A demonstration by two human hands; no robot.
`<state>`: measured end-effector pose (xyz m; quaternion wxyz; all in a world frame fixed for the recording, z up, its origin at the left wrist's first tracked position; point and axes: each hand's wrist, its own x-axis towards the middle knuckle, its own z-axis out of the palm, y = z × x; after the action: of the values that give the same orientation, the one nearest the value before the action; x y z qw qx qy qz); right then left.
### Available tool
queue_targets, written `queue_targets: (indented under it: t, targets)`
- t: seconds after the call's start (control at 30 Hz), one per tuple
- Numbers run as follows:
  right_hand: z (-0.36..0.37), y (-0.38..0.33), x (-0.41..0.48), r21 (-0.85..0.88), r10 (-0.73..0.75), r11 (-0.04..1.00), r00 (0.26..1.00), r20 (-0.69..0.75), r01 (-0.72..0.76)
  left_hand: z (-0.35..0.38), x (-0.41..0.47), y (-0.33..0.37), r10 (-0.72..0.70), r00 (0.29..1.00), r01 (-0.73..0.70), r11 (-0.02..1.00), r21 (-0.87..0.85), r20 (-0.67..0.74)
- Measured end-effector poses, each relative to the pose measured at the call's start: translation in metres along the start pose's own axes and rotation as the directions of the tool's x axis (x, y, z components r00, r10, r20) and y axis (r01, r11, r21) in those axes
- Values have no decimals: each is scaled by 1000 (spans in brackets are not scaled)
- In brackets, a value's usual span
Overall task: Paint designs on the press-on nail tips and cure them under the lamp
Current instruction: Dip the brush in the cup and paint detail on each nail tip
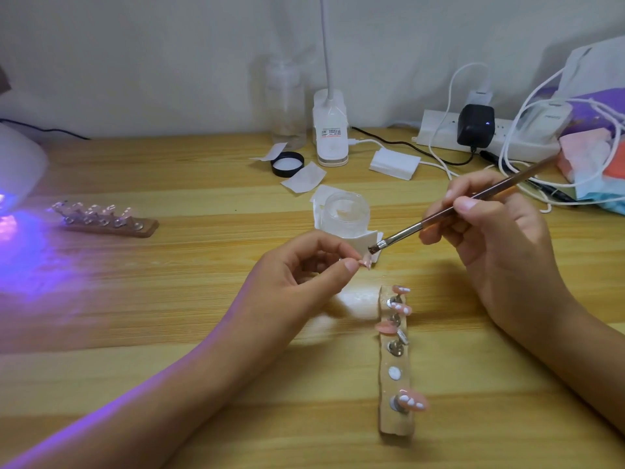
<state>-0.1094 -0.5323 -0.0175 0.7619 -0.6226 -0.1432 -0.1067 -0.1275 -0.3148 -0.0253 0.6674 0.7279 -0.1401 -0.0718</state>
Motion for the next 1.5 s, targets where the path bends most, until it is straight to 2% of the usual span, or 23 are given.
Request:
queue_targets:
  t: [0.2, 0.67, 1.07, 1.27, 1.5]
  targets:
    - [-1, 0, 3, 58, 25, 998, 1000, -4, -25, 1, 1, -3, -14, 1000, 13, 997, -75, -14]
    - [1, 0, 0, 7, 21, 1000, 997, 74, -22, 1, 0, -3, -47, 999, 46, 998, -47, -18]
    - [5, 2, 0, -125, -14, 992, 1000, -13, 13, 1, -1, 1, -58, 998, 58, 996, -71, 5]
    - [1, 2, 3, -97, 2, 995, 998, -69, -8, 0, -1, 1, -68, 998, 65, 989, -132, -17]
    - [-2, 3, 6, -47, 51, 997, 990, -128, -58, -4, -1, 6, -49, 998, 35, 958, -286, -39]
